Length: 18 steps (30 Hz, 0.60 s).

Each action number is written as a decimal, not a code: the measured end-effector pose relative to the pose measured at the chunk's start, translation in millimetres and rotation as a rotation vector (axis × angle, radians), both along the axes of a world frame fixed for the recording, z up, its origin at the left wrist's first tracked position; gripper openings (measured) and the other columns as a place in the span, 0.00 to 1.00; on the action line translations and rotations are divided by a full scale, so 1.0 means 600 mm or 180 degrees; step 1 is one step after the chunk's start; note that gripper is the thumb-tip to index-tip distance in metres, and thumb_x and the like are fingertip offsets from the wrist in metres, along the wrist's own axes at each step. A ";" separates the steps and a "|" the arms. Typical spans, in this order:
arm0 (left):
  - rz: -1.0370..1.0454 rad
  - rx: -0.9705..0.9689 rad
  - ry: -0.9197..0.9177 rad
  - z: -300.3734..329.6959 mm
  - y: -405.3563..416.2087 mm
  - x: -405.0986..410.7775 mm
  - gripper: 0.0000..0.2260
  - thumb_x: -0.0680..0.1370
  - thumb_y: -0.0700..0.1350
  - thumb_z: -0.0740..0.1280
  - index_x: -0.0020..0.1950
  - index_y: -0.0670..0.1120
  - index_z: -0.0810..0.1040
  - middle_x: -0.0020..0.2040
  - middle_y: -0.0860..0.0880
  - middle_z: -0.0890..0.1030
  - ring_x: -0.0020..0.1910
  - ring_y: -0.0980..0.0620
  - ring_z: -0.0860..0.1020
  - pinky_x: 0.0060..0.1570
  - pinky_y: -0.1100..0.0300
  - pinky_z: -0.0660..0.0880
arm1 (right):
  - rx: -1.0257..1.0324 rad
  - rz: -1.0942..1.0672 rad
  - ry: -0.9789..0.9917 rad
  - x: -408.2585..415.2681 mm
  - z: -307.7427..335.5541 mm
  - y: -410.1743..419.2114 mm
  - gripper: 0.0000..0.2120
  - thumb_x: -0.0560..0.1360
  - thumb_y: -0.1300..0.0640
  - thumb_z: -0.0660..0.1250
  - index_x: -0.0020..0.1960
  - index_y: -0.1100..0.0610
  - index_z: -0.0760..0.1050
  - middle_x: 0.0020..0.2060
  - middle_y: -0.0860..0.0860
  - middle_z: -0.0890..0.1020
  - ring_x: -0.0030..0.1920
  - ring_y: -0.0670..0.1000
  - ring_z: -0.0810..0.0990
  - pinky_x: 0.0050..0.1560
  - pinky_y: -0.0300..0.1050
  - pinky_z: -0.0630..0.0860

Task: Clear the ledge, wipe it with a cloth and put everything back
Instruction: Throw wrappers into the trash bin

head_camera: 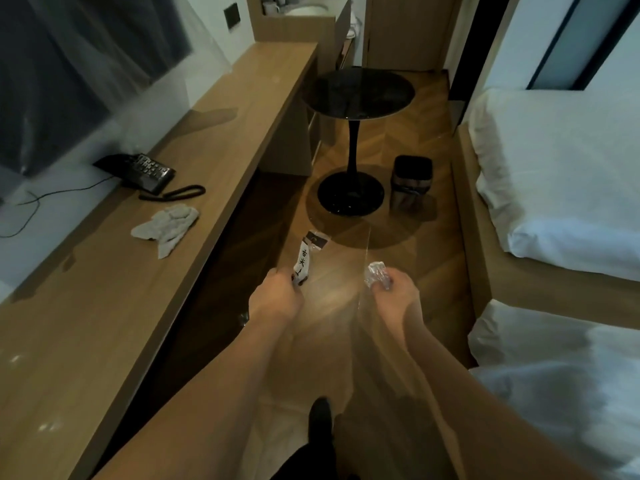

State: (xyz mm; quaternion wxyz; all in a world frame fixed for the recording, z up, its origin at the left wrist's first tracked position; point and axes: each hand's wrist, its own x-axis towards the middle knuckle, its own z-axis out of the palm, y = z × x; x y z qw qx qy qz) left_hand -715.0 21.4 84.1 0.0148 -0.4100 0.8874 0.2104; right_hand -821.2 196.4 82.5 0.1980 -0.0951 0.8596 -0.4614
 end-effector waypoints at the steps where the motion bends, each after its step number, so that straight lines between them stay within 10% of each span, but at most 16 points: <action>1: -0.0028 0.0014 -0.0011 -0.006 -0.014 -0.020 0.08 0.83 0.48 0.63 0.61 0.48 0.75 0.56 0.48 0.76 0.48 0.49 0.79 0.47 0.53 0.79 | -0.0010 0.0002 -0.0053 -0.021 -0.002 -0.012 0.11 0.80 0.55 0.62 0.59 0.55 0.78 0.49 0.52 0.81 0.48 0.52 0.81 0.55 0.54 0.80; 5: -0.0072 0.0012 -0.0068 -0.032 -0.093 -0.115 0.10 0.83 0.49 0.63 0.63 0.49 0.75 0.58 0.48 0.76 0.51 0.49 0.80 0.50 0.51 0.80 | 0.0089 0.0027 0.0001 -0.125 -0.004 -0.075 0.12 0.81 0.57 0.64 0.63 0.56 0.77 0.51 0.52 0.81 0.50 0.53 0.81 0.53 0.50 0.81; 9: -0.0173 0.0072 -0.0050 -0.038 -0.172 -0.214 0.10 0.83 0.48 0.63 0.63 0.49 0.75 0.60 0.48 0.76 0.49 0.50 0.79 0.46 0.56 0.78 | 0.0227 0.0172 0.0181 -0.229 0.012 -0.133 0.08 0.80 0.61 0.63 0.43 0.53 0.74 0.40 0.50 0.79 0.41 0.48 0.80 0.37 0.35 0.72; 18: -0.0520 0.0147 0.0130 -0.030 -0.270 -0.478 0.12 0.85 0.48 0.61 0.68 0.48 0.75 0.62 0.48 0.77 0.48 0.55 0.76 0.51 0.59 0.77 | -0.0023 -0.0152 -0.0163 -0.458 0.041 -0.228 0.11 0.81 0.58 0.64 0.44 0.44 0.71 0.44 0.49 0.80 0.46 0.51 0.81 0.54 0.52 0.80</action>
